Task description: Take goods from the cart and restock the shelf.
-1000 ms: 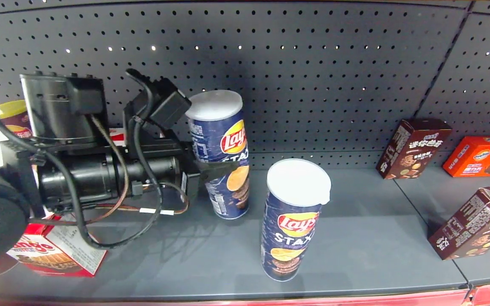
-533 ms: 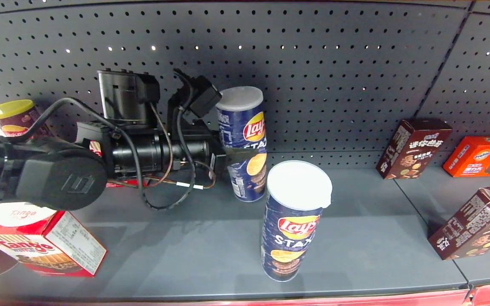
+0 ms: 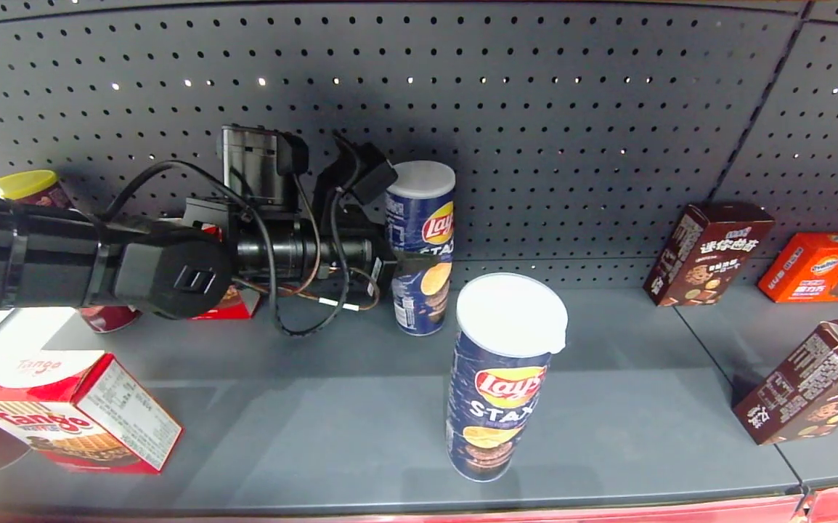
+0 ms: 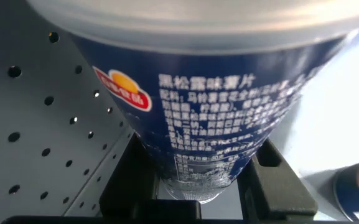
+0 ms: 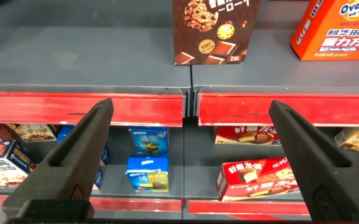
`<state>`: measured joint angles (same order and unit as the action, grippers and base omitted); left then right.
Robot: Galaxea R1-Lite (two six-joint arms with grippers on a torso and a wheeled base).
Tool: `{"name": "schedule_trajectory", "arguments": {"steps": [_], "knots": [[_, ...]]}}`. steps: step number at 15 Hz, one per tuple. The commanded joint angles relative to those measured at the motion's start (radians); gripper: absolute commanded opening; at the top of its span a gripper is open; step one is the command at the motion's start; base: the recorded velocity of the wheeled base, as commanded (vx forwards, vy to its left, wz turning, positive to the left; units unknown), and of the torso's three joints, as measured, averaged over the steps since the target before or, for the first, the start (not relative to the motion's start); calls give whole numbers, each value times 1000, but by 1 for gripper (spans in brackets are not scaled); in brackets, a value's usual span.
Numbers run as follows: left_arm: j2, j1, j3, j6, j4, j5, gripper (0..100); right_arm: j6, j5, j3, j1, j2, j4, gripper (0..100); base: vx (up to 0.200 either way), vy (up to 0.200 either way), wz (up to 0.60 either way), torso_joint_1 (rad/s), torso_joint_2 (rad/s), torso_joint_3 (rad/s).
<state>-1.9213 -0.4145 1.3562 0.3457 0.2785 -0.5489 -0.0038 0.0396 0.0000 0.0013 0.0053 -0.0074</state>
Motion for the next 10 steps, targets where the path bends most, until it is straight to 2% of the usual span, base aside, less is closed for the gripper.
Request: {"name": "schedule_trajectory", "arguments": {"steps": [1, 8, 9, 10], "knots": [[-18, 2, 11, -1, 1, 0, 0, -1, 0, 0, 0, 2, 0, 100, 0, 0, 0, 0, 0, 0], [-64, -10, 32, 1, 8, 1, 0, -1, 0, 0, 0, 2, 0, 100, 0, 0, 0, 0, 0, 0], [-65, -10, 27, 2, 8, 1, 100, -1, 0, 0, 0, 2, 0, 100, 0, 0, 0, 0, 0, 0], [-68, -9, 27, 4, 11, 1, 100, -1, 0, 0, 0, 2, 0, 100, 0, 0, 0, 0, 0, 0]]}}
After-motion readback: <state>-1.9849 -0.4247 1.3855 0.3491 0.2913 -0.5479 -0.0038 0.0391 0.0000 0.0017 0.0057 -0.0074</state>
